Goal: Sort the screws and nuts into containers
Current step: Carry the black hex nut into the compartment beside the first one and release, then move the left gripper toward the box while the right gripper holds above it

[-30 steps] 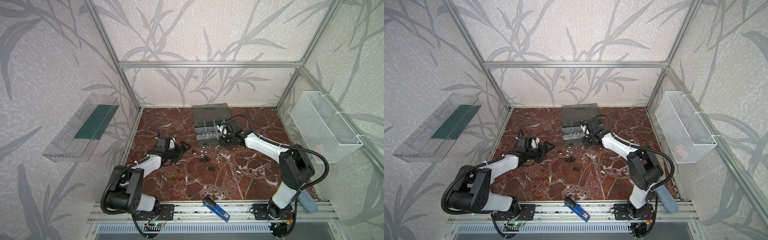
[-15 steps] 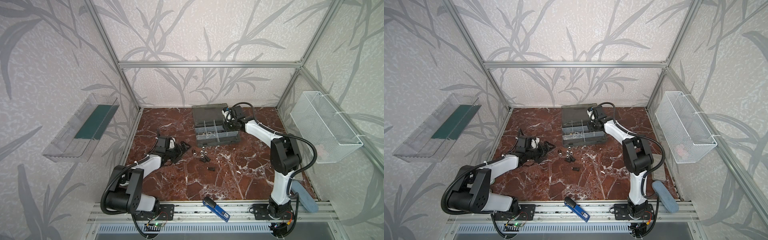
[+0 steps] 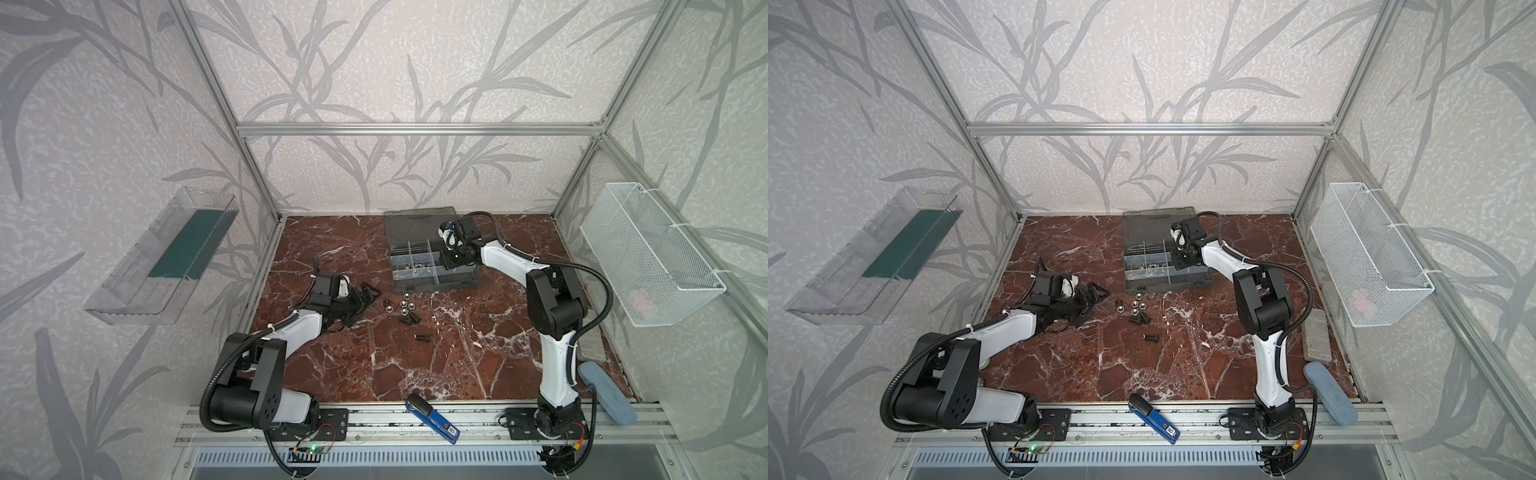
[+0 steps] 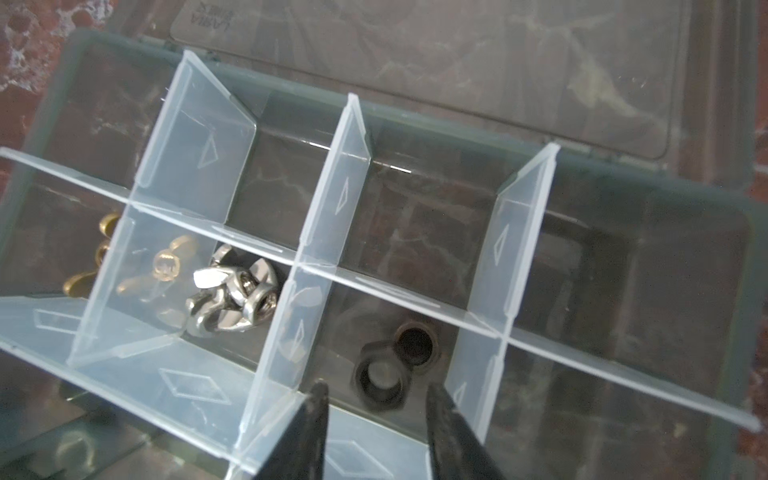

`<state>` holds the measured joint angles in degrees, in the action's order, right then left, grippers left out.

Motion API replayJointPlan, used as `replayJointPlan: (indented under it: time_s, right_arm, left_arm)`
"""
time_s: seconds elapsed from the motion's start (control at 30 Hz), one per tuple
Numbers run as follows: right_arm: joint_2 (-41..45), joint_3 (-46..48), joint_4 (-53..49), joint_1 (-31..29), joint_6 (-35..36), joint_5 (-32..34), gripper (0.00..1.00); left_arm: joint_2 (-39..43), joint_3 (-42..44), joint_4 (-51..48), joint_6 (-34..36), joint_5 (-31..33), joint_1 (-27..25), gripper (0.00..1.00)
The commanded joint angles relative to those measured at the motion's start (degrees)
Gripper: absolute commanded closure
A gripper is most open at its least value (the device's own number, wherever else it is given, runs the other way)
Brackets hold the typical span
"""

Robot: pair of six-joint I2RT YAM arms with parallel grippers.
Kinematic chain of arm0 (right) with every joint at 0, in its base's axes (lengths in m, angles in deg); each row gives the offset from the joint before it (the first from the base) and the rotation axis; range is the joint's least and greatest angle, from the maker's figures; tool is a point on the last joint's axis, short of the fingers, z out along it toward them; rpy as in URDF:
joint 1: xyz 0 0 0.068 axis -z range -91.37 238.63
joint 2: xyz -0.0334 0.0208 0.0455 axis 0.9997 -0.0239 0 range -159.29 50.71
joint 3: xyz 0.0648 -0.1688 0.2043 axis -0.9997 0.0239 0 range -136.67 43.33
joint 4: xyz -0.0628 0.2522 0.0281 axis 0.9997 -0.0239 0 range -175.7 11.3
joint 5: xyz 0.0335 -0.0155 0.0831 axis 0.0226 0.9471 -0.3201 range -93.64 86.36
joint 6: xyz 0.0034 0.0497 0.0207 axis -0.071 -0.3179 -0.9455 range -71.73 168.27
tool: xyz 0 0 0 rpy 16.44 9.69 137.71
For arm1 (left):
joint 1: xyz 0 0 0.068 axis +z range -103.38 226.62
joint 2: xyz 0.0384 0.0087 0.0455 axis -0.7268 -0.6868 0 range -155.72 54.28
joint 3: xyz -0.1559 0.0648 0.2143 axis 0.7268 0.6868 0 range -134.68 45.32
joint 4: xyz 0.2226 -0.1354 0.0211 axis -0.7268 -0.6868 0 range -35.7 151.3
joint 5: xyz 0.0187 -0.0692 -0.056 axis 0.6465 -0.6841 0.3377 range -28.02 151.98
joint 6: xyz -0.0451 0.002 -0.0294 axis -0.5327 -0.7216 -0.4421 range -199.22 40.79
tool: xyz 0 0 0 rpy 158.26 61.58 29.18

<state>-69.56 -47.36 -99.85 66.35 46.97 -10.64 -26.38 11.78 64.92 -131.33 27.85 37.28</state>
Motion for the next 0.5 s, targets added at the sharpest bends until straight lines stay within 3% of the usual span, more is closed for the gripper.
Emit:
replayJointPlan:
  time_s: [0.0,0.23,0.47]
  right_arm:
    - [3.34,-0.52,-1.62,0.05,1.23,-0.04,0.52]
    - [11.39,2.88,-3.20,0.05,1.49,-0.71,0.48]
    - [23.01,12.21,-1.46,0.05,-1.61,-4.54,0.47]
  left_arm:
    - [1.75,-2.92,-4.09,1.58,2.37,-0.49,0.01]
    - [1.54,-11.34,-15.54,9.83,11.80,-3.54,0.01]
    - [-6.57,-20.33,-22.40,13.93,19.22,-8.39,0.00]
